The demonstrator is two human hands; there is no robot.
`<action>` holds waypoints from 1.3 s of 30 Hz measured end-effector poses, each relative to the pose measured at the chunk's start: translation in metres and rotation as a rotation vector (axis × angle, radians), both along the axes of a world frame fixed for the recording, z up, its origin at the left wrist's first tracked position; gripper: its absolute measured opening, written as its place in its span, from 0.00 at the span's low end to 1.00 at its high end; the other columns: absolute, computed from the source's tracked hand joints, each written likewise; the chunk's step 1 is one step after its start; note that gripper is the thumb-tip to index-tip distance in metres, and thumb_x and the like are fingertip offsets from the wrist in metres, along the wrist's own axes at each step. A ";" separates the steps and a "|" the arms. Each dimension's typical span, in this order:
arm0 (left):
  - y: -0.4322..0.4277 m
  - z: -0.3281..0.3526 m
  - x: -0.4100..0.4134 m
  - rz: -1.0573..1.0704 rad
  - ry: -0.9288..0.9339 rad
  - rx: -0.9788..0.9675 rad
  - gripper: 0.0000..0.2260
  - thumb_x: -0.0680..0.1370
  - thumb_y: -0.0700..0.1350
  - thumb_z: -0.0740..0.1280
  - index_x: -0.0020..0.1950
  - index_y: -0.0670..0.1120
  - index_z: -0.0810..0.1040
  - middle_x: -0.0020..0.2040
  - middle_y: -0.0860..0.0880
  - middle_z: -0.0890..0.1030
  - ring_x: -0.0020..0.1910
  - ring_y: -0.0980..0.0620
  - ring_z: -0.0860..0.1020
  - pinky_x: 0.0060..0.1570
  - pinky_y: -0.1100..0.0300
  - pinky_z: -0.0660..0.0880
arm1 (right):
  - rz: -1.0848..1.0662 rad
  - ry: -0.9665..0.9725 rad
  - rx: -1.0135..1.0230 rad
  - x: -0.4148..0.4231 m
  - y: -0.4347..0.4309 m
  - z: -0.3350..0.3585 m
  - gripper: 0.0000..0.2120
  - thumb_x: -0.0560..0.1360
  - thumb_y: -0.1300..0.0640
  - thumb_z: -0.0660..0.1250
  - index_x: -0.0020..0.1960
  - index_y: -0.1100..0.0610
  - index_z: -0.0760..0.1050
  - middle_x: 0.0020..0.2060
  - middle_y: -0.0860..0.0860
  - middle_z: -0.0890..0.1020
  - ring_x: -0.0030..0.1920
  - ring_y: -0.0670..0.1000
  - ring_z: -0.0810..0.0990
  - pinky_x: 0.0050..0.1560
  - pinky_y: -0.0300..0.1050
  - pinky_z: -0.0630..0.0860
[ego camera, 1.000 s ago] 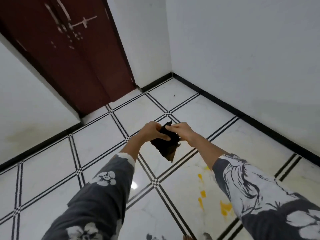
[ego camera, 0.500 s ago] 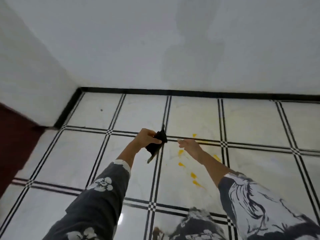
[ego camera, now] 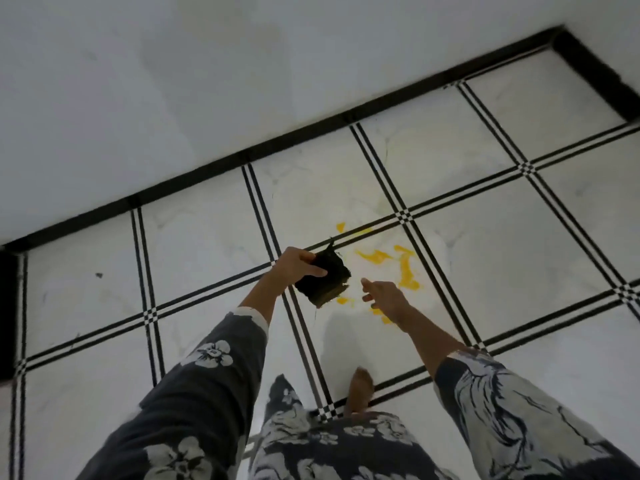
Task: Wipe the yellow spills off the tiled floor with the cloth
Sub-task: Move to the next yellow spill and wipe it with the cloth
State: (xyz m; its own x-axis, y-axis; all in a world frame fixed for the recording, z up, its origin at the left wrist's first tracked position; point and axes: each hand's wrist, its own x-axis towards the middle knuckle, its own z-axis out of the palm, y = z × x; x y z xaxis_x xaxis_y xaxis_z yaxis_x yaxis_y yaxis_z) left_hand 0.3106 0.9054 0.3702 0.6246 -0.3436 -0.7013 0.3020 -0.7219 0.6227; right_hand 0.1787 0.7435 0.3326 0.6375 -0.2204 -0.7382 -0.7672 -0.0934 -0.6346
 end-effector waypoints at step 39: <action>-0.044 -0.695 0.082 -0.175 -0.900 0.305 0.30 0.80 0.55 0.42 0.76 0.38 0.47 0.77 0.41 0.50 0.77 0.47 0.48 0.73 0.55 0.39 | -0.076 -0.069 -1.083 0.092 0.007 -0.641 0.25 0.81 0.50 0.47 0.76 0.54 0.48 0.76 0.51 0.51 0.76 0.50 0.49 0.74 0.50 0.43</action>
State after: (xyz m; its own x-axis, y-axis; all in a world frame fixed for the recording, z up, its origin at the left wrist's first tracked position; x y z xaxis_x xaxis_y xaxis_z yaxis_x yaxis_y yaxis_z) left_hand 0.3924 0.8610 -0.3251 0.9288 -0.3657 -0.0596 -0.3242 -0.8801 0.3470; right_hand 0.2706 0.7501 -0.3085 0.6275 -0.7732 -0.0916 -0.7604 -0.5833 -0.2856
